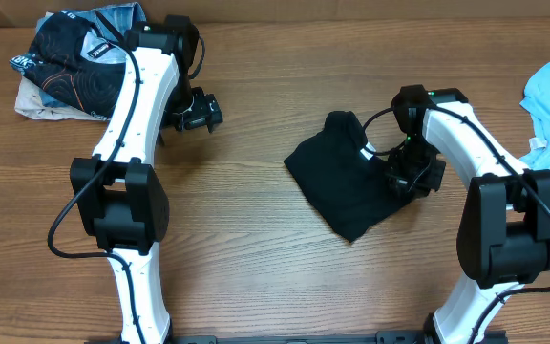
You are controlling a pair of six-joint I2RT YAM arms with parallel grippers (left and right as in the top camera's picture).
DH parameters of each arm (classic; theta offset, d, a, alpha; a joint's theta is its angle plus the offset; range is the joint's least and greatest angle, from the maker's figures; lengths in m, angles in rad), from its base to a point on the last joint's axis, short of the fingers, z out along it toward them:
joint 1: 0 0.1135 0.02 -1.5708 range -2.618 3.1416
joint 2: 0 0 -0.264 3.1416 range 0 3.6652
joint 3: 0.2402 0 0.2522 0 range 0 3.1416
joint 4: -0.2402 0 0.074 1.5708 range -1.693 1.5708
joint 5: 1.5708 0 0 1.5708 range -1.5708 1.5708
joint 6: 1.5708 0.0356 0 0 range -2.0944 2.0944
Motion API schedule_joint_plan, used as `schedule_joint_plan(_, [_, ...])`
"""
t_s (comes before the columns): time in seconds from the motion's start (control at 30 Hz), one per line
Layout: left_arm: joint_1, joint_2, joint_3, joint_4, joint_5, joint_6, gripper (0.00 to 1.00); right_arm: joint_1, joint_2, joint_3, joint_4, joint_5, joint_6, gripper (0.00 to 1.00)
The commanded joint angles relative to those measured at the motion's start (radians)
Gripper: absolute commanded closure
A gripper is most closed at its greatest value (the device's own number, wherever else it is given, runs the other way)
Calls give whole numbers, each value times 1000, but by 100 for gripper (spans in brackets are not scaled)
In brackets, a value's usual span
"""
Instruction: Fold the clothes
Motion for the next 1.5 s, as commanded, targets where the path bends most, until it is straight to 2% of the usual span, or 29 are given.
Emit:
schedule_joint_plan(0.0, [2,-32,-2,-2,-17,5,0,-37,-5,-6,30,105,23,60])
schedule_joint_plan(0.17, [2,-32,-2,-2,-16,5,0,-111,-1,-6,51,124,22,58])
schedule_joint_plan(0.47, [-13,-32,-2,-7,-2,9,0,-224,-5,9,37,111,89,69])
schedule_joint_plan(0.6, [-21,-32,-2,-14,142,130,0,-233,-37,48,11,58,100,69])
schedule_joint_plan(0.63, [-23,-32,-2,-16,179,149,0,-233,-50,56,12,38,93,66])
schedule_joint_plan(0.7, [-29,-32,-2,-27,243,168,0,-233,-83,76,19,-10,79,49])
schedule_joint_plan(0.77, [-42,-33,-2,-32,250,175,0,-236,-109,101,32,-62,35,5])
schedule_joint_plan(0.8, [-51,-36,-2,-32,247,174,0,-238,-115,110,40,-84,12,0])
schedule_joint_plan(0.97, [-116,-74,-2,3,243,140,0,-243,-117,130,111,-215,-156,0])
schedule_joint_plan(1.07, [-178,-115,-2,12,188,108,0,-243,-117,130,138,-217,-174,0])
schedule_joint_plan(1.1, [-204,-129,-2,11,154,87,0,-245,-117,130,152,-210,-174,2])
schedule_joint_plan(1.13, [-234,-142,-2,5,122,63,0,-248,-116,130,172,-201,-174,9])
schedule_joint_plan(1.17, [-259,-151,-2,-3,105,39,0,-251,-115,130,187,-195,-173,23])
schedule_joint_plan(1.27, [-349,-157,-2,-45,93,-29,0,-264,-111,124,252,-192,-173,78])
schedule_joint_plan(1.3, [-372,-156,-6,-52,91,-48,0,-267,-111,122,266,-192,-173,90])
schedule_joint_plan(1.33, [-395,-156,-18,-53,91,-68,0,-269,-109,117,283,-193,-173,96])
schedule_joint_plan(1.47, [-457,-156,-66,-25,91,-137,0,-266,-103,81,342,-206,-174,96])
